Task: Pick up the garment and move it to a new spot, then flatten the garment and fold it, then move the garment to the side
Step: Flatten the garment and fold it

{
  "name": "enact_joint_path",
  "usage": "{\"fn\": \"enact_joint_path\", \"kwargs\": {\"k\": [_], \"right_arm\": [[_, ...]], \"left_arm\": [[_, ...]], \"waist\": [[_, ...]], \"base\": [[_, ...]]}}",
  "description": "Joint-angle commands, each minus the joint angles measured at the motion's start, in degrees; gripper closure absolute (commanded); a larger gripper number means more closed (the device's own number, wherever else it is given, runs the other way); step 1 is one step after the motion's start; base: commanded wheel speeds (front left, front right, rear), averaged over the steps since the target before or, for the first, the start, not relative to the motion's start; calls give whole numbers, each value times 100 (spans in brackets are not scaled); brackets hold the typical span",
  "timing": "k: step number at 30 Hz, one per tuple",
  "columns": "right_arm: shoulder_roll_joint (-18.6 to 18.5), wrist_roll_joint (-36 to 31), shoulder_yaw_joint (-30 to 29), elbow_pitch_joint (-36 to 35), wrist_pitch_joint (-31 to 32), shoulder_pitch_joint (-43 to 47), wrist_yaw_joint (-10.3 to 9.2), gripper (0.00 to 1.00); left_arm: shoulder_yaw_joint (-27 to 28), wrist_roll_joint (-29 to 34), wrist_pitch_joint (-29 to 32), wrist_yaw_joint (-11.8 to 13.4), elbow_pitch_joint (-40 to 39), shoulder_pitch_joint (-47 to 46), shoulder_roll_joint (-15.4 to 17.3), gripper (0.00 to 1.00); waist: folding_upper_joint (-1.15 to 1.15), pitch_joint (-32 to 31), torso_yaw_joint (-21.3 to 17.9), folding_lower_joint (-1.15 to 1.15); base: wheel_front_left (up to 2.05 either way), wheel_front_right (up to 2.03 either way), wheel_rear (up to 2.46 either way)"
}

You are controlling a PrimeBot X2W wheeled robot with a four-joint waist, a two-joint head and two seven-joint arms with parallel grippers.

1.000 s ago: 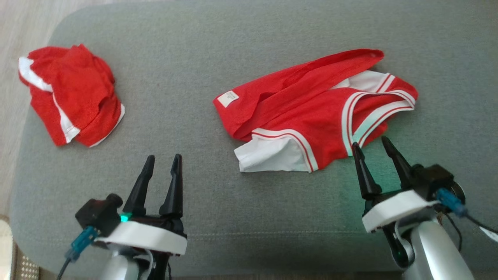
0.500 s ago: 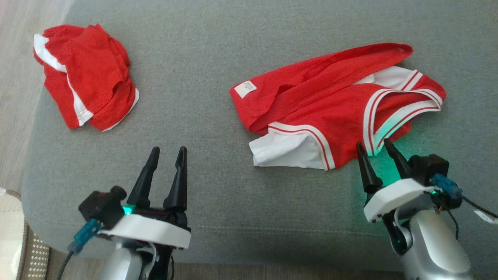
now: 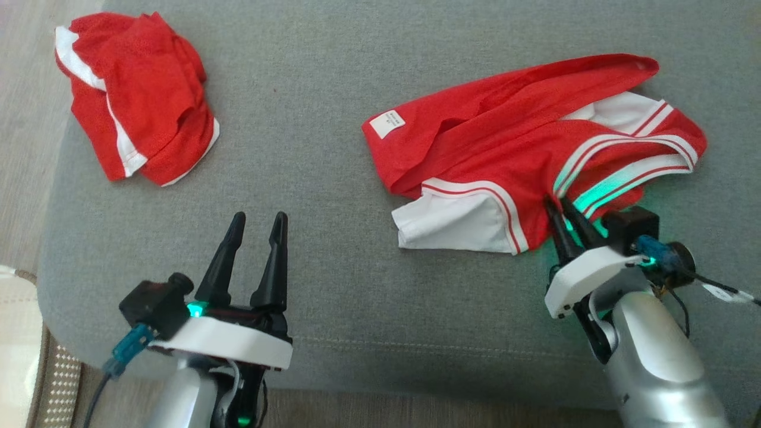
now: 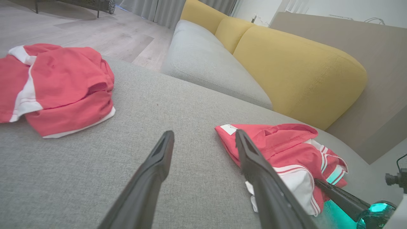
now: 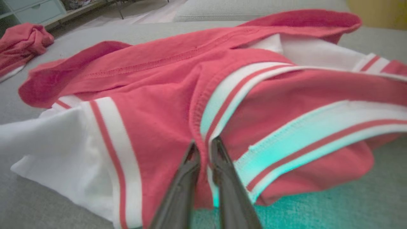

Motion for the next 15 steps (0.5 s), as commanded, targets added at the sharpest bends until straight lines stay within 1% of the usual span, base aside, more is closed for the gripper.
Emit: {"fn": "enact_joint_path", "kwargs": {"k": [1,6,8,11,15], "right_arm": [[13,-224,116,-106,-54,-133,-1,100],[9,-1073,-87,-235,47,-59,-1,100],[-108,-1363,-209,-425,237,-23,-1,100],[-518,-1610,-369,-833,686,0,-1,100],[-1172,-1625,-532,-1399,1435,6,-1,100]], "left_arm": [[155,-53,-70,5,-164,-218,4,0],[182,-139,-70,31,-133,-154,4,0],[181,-171,-70,49,-139,-123,4,0],[151,-229,-70,82,-151,-71,4,0],[71,-305,-70,143,-166,26,4,0]], "waist": [[0,-29,-31,0],[0,-231,-175,0],[0,-333,-247,0],[0,-489,-347,0],[0,-662,-427,0]], "base": [[0,0,0],[0,0,0],[0,0,0],[0,0,0],[0,0,0]]}}
